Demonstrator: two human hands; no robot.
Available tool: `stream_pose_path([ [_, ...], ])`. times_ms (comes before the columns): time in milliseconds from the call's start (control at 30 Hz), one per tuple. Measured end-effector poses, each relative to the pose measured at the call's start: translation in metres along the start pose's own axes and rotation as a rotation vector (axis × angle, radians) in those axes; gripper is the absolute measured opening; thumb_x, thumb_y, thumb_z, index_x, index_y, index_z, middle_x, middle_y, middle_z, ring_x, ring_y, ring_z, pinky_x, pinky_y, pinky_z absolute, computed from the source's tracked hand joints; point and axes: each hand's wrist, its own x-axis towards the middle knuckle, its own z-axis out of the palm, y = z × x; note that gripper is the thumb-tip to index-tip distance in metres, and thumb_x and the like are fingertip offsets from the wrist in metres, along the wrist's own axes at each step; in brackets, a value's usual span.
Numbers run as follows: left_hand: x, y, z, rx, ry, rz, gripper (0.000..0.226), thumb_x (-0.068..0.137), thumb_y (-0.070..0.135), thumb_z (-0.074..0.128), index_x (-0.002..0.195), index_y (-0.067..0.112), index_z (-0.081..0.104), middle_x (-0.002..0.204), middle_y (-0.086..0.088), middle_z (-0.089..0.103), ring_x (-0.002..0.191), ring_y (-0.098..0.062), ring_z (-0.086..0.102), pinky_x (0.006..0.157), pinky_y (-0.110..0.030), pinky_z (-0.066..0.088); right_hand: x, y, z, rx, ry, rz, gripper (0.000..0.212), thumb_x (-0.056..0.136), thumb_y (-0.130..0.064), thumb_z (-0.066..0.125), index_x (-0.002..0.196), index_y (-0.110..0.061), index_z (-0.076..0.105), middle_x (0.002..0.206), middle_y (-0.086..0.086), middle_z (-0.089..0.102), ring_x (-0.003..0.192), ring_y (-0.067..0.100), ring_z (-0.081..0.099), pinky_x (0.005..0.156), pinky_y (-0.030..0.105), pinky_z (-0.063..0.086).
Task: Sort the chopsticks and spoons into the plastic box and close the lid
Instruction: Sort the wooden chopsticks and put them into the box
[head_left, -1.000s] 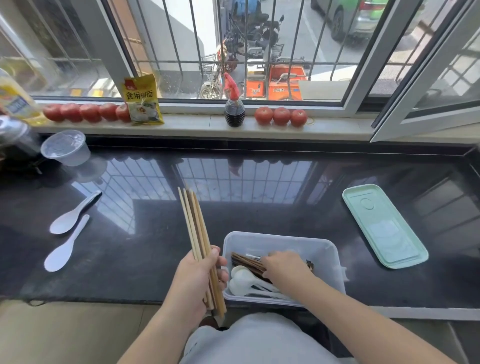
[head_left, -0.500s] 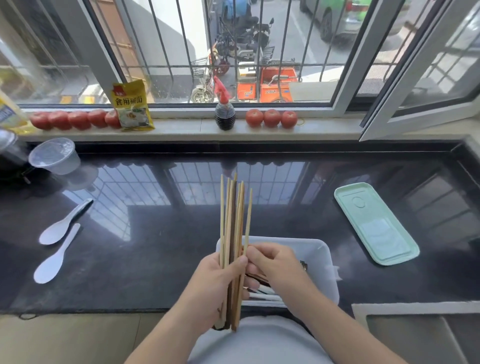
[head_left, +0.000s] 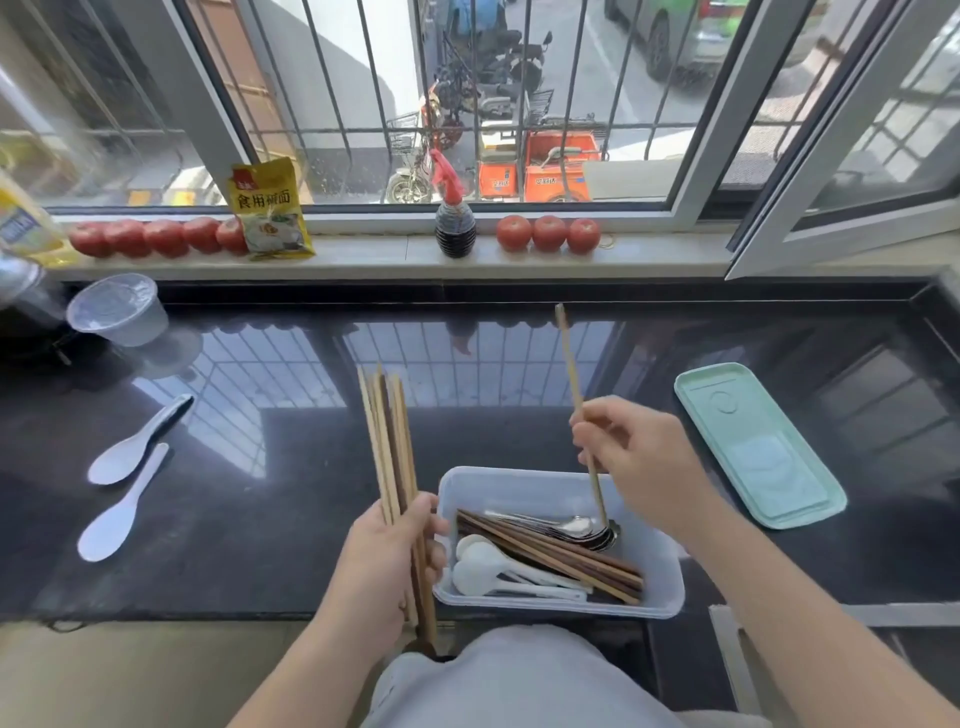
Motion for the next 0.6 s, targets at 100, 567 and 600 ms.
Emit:
stream_pose_path([
  [100,0.007,-0.002,-0.005,-0.082,0.092,0.004,0.014,0.104,0.015,0.054,0.105,0.002,0.058,0.064,-0.006,0.055,0.044,-0.015,0.043,0.04,-0.024,0.034,0.001,0.028,0.029,-0.764,-0.476,0.013,0.016,0.095,-0.025,0.057,0.08,-0.024,0.06,0.081,-0.005,0.064,0.077,0.024,0.061,0.069,0.036,0.051],
  [567,-0.015,-0.001,0.005,-0.069,-0.142,-0.055,0.014,0.1,0.003,0.058,0.113,0.0,0.061,0.09,-0.014,0.076,0.063,-0.024,0.065,0.056,-0.032,0.047,-0.025,0.047,0.076,-0.396,-0.308,0.22,0.017,0.097,-0.037,0.058,0.088,-0.026,0.068,0.084,-0.01,0.069,0.084,0.013,0.062,0.078,0.034,0.051],
  [600,-0.016,-0.002,0.007,-0.052,-0.163,-0.052,0.014,0.099,0.003,0.059,0.112,0.0,0.063,0.089,-0.013,0.075,0.066,-0.024,0.067,0.056,-0.032,0.049,-0.028,0.036,0.074,-0.218,-0.287,0.262,0.019,0.098,-0.034,0.06,0.085,-0.024,0.07,0.075,-0.01,0.068,0.074,0.01,0.061,0.075,0.032,0.051],
])
